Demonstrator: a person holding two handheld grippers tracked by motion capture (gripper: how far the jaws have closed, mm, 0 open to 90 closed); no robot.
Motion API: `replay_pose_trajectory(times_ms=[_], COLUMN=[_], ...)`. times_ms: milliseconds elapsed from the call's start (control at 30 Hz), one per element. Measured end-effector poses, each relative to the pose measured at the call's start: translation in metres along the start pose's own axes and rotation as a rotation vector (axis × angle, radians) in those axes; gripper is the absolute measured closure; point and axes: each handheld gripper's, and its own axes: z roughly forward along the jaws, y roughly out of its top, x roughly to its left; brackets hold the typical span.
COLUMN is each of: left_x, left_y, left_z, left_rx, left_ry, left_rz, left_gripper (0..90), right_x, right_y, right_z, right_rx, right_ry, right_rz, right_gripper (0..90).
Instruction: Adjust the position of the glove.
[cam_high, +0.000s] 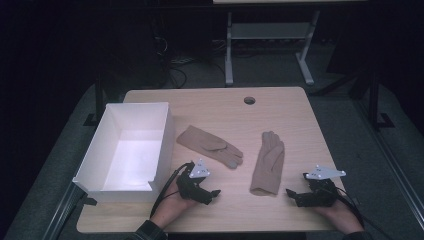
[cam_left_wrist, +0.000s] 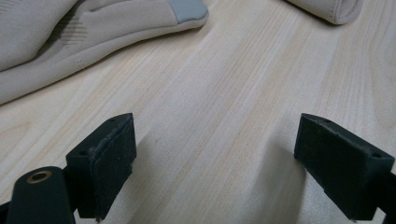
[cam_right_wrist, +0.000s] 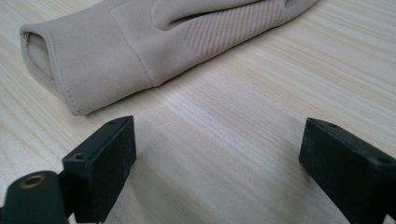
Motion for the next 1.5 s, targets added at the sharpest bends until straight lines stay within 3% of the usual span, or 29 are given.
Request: replay_pose_trajectory(times_ms=[233, 333, 367, 567, 600, 700, 867, 1100, 1500], left_x=[-0.001, -0.001, -0.001, -0.001, -0.001, -0.001, -0.001, 0.000, 0.000], left_y=[0.001, 0.001, 0.001, 0.001, 0.001, 0.001, 0.001, 0.002, 0.002], left_z=[0.001, 0.001, 0.001, 0.001, 0.001, 0.001, 0.002, 0.002, 0.002], left_rx=[0.000, 0.000, 0.001, 0.002, 0.002, -0.003, -0.006, -0.005, -0.004], left_ry=[0.012, 0.011, 0.010, 0.007, 0.007, 0.013, 0.012, 0.005, 0.004], left_rz=[-0.010, -0.011, -0.010, -0.008, -0.008, -0.005, -0.011, -0.005, -0.002], left_gripper=[12.1, 12.1, 12.1, 12.1, 12.1, 12.1, 12.1, 12.1, 12.1], right_x=[-0.001, 0.000, 0.000, 0.001, 0.001, 0.002, 0.003, 0.012, 0.041], right_y=[0.001, 0.003, 0.007, 0.019, 0.019, 0.029, 0.038, 0.051, 0.073], right_z=[0.000, -0.002, -0.003, -0.010, -0.010, -0.015, -0.014, -0.005, 0.029], right_rx=[0.004, 0.023, 0.041, 0.041, 0.041, 0.003, -0.013, -0.041, 0.003], right_ry=[0.004, -0.008, -0.012, 0.029, 0.029, 0.075, 0.125, 0.166, 0.234], right_rz=[-0.006, 0.007, 0.022, 0.025, 0.025, 0.022, 0.013, -0.004, -0.074], right_gripper=[10.8, 17.4, 26.8, 54.6, 54.6, 73.5, 89.1, 90.0, 90.0])
